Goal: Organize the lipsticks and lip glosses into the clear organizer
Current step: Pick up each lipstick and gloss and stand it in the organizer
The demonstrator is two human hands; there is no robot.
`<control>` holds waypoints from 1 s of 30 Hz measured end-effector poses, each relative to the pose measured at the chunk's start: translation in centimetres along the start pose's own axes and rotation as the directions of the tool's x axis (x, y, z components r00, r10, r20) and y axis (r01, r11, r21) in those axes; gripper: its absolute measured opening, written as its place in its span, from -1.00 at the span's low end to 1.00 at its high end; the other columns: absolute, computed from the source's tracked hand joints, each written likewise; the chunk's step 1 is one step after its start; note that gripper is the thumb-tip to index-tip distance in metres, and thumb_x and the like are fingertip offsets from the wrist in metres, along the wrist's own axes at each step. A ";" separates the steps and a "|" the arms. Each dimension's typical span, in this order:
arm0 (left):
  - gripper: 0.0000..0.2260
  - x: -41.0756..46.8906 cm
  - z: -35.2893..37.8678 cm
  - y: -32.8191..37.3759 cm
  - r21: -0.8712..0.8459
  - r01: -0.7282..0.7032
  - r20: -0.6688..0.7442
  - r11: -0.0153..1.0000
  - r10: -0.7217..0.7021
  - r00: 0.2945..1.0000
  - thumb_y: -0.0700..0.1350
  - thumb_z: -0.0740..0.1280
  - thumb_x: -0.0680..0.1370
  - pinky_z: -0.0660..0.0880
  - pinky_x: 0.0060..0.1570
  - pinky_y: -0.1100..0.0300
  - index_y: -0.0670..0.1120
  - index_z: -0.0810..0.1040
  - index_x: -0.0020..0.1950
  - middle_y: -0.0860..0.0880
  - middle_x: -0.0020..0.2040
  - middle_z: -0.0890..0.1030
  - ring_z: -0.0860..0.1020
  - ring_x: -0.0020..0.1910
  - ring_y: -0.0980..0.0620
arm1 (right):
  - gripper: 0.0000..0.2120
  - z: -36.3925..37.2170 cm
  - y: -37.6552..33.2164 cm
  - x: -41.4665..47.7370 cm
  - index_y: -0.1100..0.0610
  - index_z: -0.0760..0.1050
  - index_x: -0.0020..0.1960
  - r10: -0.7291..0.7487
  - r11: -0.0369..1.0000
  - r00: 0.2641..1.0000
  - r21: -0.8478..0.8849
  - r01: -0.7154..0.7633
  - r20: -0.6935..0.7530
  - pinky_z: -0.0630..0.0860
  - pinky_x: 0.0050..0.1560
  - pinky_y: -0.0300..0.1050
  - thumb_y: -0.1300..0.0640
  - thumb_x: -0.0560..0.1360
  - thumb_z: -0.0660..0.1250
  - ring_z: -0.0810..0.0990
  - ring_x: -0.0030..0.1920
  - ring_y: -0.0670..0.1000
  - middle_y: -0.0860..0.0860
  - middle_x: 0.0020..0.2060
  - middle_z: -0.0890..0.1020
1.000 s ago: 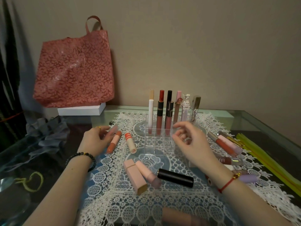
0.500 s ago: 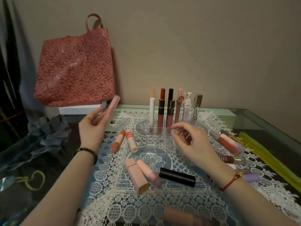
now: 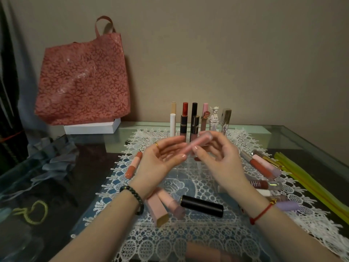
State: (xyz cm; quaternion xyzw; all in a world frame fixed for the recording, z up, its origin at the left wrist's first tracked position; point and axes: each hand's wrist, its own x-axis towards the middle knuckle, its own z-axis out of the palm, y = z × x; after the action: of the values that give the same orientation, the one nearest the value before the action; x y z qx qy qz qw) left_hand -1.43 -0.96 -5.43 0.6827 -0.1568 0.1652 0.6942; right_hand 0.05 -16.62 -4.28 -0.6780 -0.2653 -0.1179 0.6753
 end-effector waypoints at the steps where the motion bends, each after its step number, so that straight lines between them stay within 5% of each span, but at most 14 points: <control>1: -0.62 -0.1 0.1 0.0 0.017 -0.015 -0.004 1.000 0.016 1.000 -0.21 0.43 0.23 0.51 -0.08 0.36 -0.01 0.56 0.03 0.06 -0.04 0.67 0.61 -0.03 0.11 | -0.76 0.0 0.0 0.0 0.03 0.47 -0.02 0.007 1.000 1.000 0.011 -0.007 -0.002 0.55 -0.14 -0.32 0.24 0.37 0.39 0.63 -0.09 -0.13 -0.05 -0.11 0.63; 8: -0.57 -0.2 0.7 -0.1 0.178 -0.136 -0.053 0.975 0.148 0.988 -0.37 0.46 0.29 0.48 -0.09 0.42 0.07 0.54 0.01 0.15 -0.12 0.65 0.59 -0.10 0.19 | -0.73 0.2 0.5 0.2 0.13 0.46 0.00 0.161 0.963 0.987 0.221 -0.151 -0.027 0.59 -0.13 -0.19 0.35 0.36 0.38 0.66 -0.07 0.02 0.06 -0.11 0.66; 13: -0.70 -0.3 0.5 0.1 0.252 -0.144 -0.013 0.957 0.152 0.988 -0.13 0.44 0.35 0.48 -0.08 0.40 0.08 0.54 0.04 0.16 -0.08 0.63 0.59 -0.07 0.20 | -0.68 -0.1 0.2 0.4 0.14 0.47 0.05 0.201 0.926 0.979 0.332 -0.181 -0.027 0.58 -0.18 -0.26 0.42 0.37 0.32 0.66 -0.08 0.00 0.02 -0.15 0.67; 23: -0.76 0.2 -0.4 -0.3 0.330 -0.080 -0.048 0.941 0.101 0.994 -0.11 0.40 0.40 0.50 -0.02 0.28 0.11 0.55 0.04 0.17 -0.05 0.63 0.57 -0.02 0.18 | -0.72 -1.1 -1.0 2.1 0.08 0.48 0.02 0.170 0.964 0.975 0.231 -0.134 -0.141 0.59 -0.19 -0.25 0.37 0.39 0.32 0.65 -0.10 -0.07 0.00 -0.10 0.64; 27: -0.70 0.6 -2.0 0.0 0.435 -0.066 -0.212 0.898 0.173 0.962 0.01 0.39 0.38 0.32 -0.05 0.59 0.09 0.52 0.11 0.22 0.03 0.55 0.45 0.03 0.38 | -0.72 -3.1 -2.5 4.8 0.04 0.44 0.04 0.068 0.997 0.945 0.060 -0.051 -0.320 0.60 -0.10 -0.21 0.31 0.41 0.33 0.61 -0.03 -0.07 -0.02 -0.04 0.59; 30: -0.55 0.9 -3.2 -0.3 0.468 0.018 -0.243 0.884 0.110 0.964 0.12 0.37 0.34 0.31 -0.13 0.64 0.08 0.45 0.20 0.23 0.08 0.50 0.37 0.03 0.49 | -0.72 -3.7 -2.9 6.2 -0.04 0.41 -0.01 0.003 0.998 0.944 -0.055 -0.022 -0.330 0.60 -0.14 -0.26 0.28 0.41 0.35 0.60 -0.08 -0.10 -0.07 -0.09 0.55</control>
State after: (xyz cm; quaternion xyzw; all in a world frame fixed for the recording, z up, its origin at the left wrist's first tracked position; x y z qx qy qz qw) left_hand -0.49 2.27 -5.31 0.7974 -0.0355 0.3036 0.5204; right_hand 4.48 -19.11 1.60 -0.6697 -0.1408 -0.2331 0.6909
